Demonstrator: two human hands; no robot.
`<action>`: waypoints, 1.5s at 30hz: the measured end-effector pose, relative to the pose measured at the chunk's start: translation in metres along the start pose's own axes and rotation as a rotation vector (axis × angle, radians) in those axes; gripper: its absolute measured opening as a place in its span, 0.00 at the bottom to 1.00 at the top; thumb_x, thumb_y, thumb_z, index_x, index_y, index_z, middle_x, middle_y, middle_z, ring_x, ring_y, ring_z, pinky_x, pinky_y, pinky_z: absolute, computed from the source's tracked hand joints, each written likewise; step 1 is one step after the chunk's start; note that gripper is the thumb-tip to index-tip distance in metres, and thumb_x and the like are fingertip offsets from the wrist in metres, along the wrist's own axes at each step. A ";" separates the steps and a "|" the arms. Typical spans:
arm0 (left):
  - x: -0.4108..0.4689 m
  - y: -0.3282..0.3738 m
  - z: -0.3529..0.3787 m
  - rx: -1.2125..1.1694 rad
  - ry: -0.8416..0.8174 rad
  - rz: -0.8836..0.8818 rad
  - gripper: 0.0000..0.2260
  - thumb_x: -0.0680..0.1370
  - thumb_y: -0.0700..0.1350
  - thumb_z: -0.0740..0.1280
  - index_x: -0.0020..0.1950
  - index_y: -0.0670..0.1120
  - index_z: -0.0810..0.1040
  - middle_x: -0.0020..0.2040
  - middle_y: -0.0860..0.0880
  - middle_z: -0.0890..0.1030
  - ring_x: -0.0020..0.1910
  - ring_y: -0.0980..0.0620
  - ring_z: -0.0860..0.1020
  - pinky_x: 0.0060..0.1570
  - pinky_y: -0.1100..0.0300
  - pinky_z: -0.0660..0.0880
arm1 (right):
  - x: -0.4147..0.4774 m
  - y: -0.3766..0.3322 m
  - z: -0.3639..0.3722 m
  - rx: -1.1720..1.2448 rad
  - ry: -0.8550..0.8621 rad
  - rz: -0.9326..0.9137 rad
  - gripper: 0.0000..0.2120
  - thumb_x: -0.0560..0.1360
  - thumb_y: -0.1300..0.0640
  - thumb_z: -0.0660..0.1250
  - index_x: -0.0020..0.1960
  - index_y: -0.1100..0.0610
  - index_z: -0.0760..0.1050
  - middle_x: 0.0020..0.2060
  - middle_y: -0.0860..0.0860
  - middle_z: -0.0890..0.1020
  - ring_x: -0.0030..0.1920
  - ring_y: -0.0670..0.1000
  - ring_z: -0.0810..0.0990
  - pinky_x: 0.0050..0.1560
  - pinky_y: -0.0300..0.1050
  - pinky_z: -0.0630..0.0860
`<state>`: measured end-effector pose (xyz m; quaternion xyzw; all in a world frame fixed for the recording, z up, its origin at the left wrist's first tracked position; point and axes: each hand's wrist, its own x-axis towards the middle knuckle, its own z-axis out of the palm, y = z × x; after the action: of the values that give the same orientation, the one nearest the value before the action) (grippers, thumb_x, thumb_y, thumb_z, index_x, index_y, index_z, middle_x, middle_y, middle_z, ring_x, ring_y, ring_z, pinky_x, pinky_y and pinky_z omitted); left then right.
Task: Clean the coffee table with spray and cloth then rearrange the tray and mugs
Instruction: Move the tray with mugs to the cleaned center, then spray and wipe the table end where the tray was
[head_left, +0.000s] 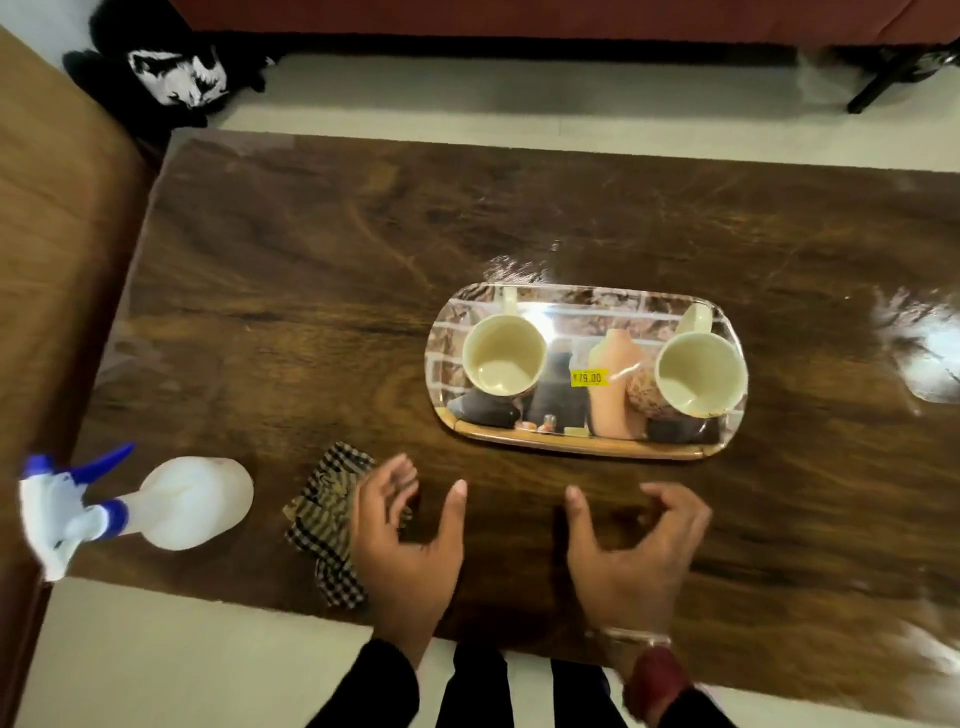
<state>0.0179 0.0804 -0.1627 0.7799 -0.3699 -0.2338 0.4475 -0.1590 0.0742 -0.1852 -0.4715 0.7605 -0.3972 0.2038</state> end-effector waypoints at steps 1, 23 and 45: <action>-0.007 -0.012 -0.013 -0.001 0.034 -0.037 0.23 0.69 0.40 0.80 0.61 0.46 0.78 0.56 0.46 0.81 0.56 0.50 0.82 0.54 0.50 0.83 | -0.017 -0.001 0.005 -0.002 -0.073 -0.035 0.30 0.62 0.59 0.86 0.56 0.61 0.73 0.55 0.55 0.73 0.52 0.46 0.72 0.55 0.29 0.71; 0.168 -0.070 -0.220 -0.063 -0.345 0.351 0.39 0.67 0.41 0.82 0.72 0.35 0.68 0.73 0.41 0.71 0.69 0.47 0.75 0.64 0.54 0.75 | -0.126 -0.075 0.170 -0.529 -0.812 -0.646 0.46 0.71 0.40 0.61 0.83 0.60 0.56 0.84 0.55 0.52 0.84 0.57 0.50 0.80 0.64 0.51; 0.194 -0.089 -0.217 -0.052 -0.056 -0.832 0.15 0.69 0.57 0.70 0.48 0.48 0.83 0.40 0.52 0.84 0.41 0.47 0.84 0.46 0.50 0.85 | 0.020 -0.213 0.360 -0.643 -0.922 -0.881 0.44 0.73 0.38 0.56 0.84 0.58 0.55 0.85 0.54 0.51 0.84 0.59 0.49 0.79 0.68 0.44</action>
<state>0.3215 0.0710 -0.1401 0.8445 -0.0293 -0.4252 0.3244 0.1967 -0.1427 -0.2308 -0.8915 0.4153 0.0408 0.1761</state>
